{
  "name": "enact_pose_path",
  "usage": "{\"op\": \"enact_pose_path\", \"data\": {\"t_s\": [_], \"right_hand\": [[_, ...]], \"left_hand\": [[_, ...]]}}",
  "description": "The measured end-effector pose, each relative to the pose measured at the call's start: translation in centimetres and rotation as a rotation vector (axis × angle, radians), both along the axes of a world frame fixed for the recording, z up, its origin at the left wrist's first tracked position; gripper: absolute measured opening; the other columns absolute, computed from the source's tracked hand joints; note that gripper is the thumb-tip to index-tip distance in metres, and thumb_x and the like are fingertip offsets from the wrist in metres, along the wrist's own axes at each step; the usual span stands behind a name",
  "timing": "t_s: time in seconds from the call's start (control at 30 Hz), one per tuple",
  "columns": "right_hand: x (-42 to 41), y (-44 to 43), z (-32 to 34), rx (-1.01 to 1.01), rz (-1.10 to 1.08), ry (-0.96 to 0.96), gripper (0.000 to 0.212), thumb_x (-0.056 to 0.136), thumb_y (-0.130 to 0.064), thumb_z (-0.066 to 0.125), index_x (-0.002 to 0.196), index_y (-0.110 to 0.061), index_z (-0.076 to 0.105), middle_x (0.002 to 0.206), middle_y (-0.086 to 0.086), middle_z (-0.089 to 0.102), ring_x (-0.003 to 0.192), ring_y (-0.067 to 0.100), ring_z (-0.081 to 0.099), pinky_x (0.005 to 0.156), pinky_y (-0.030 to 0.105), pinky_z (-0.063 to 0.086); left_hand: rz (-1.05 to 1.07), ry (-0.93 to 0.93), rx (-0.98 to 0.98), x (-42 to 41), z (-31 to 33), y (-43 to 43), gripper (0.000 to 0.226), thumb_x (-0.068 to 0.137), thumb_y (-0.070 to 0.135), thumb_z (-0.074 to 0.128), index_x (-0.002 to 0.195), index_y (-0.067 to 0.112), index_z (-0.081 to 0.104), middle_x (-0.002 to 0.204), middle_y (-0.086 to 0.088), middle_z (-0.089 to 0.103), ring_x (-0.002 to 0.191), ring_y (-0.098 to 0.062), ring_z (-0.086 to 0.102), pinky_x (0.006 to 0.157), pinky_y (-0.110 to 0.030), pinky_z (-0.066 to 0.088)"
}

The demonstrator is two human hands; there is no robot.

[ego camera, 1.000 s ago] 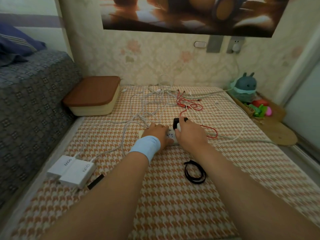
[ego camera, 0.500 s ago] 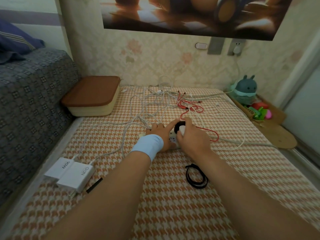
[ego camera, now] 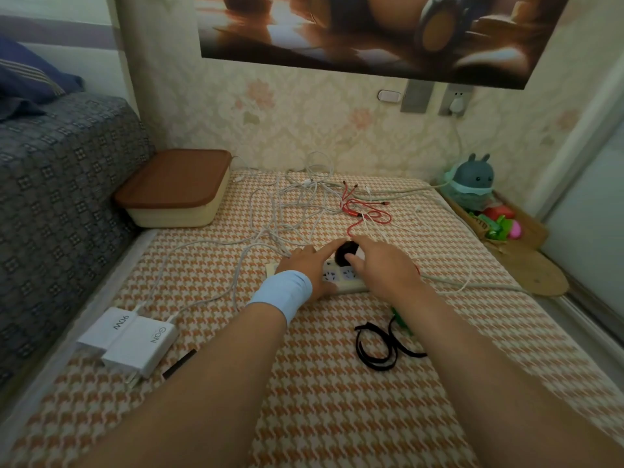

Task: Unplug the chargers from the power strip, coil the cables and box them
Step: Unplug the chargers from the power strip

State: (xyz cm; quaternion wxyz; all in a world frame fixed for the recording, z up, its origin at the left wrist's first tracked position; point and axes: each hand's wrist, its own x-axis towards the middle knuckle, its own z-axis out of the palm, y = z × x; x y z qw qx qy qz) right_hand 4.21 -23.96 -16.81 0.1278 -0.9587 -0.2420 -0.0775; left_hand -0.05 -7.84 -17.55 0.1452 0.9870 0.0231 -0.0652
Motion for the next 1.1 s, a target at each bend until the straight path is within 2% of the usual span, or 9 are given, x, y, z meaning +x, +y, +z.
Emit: {"op": "enact_pose_path", "data": {"t_s": [0.07,0.2,0.37,0.5,0.6,0.73,0.83,0.93,1.1], "right_hand": [[-0.6,-0.3,-0.1,0.079,-0.023,0.037,0.057,0.102,-0.046,0.051,0.149,-0.016,0.039,0.129,0.012,0.063,0.108,0.03,0.063,0.072,0.035,0.045],[-1.2,0.0,0.7,0.248,-0.069,0.015,0.05,0.095,-0.048,0.063,0.131,-0.015,0.049,0.112,0.007,0.065,0.089,0.024,0.058,0.066,0.033,0.04],[-3.4,0.4,1.2,0.305,0.072,0.072,0.053,0.087,-0.041,0.076,0.131,-0.016,0.06,0.12,0.002,0.063,0.108,0.022,0.058,0.087,0.034,0.047],[-6.2,1.6,2.7,0.284,0.227,0.171,0.052,0.082,-0.037,0.081,0.13,-0.024,0.065,0.121,-0.003,0.059,0.118,0.021,0.05,0.096,0.036,0.046],[-9.0,3.3,3.4,0.228,0.369,0.35,0.055,0.084,-0.04,0.08,0.135,-0.032,0.062,0.123,-0.006,0.044,0.117,0.019,0.047,0.096,0.03,0.042],[-12.2,5.9,2.8,0.149,0.476,0.478,0.078,0.079,-0.034,0.085,0.148,-0.03,0.05,0.129,-0.01,0.053,0.128,0.02,0.049,0.094,0.026,0.042],[-13.9,7.6,1.8,0.105,0.495,0.492,0.074,0.076,-0.033,0.087,0.143,-0.026,0.056,0.128,-0.007,0.059,0.117,0.016,0.057,0.093,0.029,0.049],[-14.7,9.0,1.0,0.164,0.545,0.525,0.045,0.08,-0.027,0.085,0.123,-0.022,0.072,0.123,-0.006,0.067,0.111,0.012,0.061,0.093,0.029,0.053],[-15.2,11.0,0.0,0.142,0.646,0.41,0.037,0.088,-0.026,0.076,0.125,-0.022,0.072,0.127,-0.001,0.068,0.114,0.015,0.06,0.099,0.038,0.05]], "left_hand": [[-0.008,0.02,0.023,0.1,0.1,0.0,0.088,0.09,0.048,0.061,0.148,0.054,-0.005,0.142,-0.013,0.041,0.128,-0.036,0.042,0.097,-0.051,0.044],[-0.003,0.02,-0.008,-0.3,0.4,-0.3,0.092,0.09,0.044,0.061,0.152,0.042,-0.007,0.145,-0.01,0.041,0.126,-0.033,0.045,0.098,-0.05,0.046],[-0.03,-0.188,-0.066,-3.3,1.7,0.6,0.044,0.095,0.019,0.055,0.138,0.026,0.048,0.138,-0.002,0.047,0.127,-0.025,0.044,0.104,-0.041,0.041],[0.027,-0.183,-0.007,-7.9,3.2,3.3,0.029,0.092,0.014,0.054,0.111,0.031,0.067,0.121,0.004,0.058,0.109,-0.018,0.055,0.092,-0.034,0.049],[0.011,0.08,0.04,-11.4,4.0,5.9,0.033,0.085,0.034,0.065,0.118,0.038,0.065,0.134,0.005,0.053,0.118,-0.019,0.052,0.101,-0.034,0.046],[-0.019,0.433,0.31,-15.1,3.0,8.9,0.08,0.075,0.06,0.07,0.144,0.047,0.032,0.154,0.0,0.028,0.14,-0.028,0.029,0.115,-0.047,0.028],[0.063,0.326,0.366,-15.9,1.7,10.9,0.074,0.083,0.046,0.066,0.144,0.052,0.025,0.156,0.0,0.023,0.144,-0.03,0.021,0.117,-0.052,0.019],[0.166,0.18,0.204,-16.6,1.1,12.6,0.061,0.09,0.035,0.062,0.141,0.052,0.034,0.154,0.002,0.033,0.139,-0.027,0.031,0.114,-0.046,0.031],[0.186,0.066,0.028,-16.4,0.6,12.9,0.039,0.096,0.035,0.053,0.135,0.041,0.052,0.144,-0.001,0.048,0.128,-0.027,0.046,0.105,-0.045,0.042]]}}
